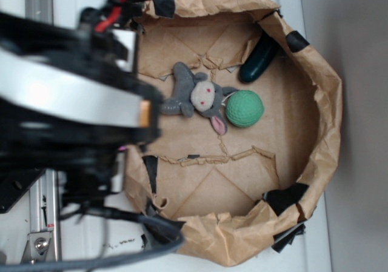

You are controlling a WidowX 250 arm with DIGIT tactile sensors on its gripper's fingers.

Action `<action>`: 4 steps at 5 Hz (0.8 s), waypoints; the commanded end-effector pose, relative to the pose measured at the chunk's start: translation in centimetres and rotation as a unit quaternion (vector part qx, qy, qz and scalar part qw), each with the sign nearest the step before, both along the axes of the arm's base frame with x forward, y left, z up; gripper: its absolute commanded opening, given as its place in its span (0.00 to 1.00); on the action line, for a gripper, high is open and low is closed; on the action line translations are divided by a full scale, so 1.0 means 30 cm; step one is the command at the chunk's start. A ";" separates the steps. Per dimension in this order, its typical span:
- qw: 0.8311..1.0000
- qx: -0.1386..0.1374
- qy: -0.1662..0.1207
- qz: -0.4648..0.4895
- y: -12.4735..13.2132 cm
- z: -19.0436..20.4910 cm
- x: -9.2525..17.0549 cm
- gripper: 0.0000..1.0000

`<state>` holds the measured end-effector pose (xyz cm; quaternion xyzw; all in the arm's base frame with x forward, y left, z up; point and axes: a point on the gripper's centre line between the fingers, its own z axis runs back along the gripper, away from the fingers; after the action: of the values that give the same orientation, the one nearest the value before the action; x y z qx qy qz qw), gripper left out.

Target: Grab the green ball.

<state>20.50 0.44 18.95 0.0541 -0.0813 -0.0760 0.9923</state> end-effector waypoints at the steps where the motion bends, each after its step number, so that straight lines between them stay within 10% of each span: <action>1: 0.992 -0.074 -0.101 -0.032 0.083 -0.202 0.220 1.00; 4: 0.989 -0.065 -0.069 -0.116 0.043 -0.421 0.334 1.00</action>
<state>29.57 2.50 4.79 -0.0207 -0.1384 -0.1690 0.9756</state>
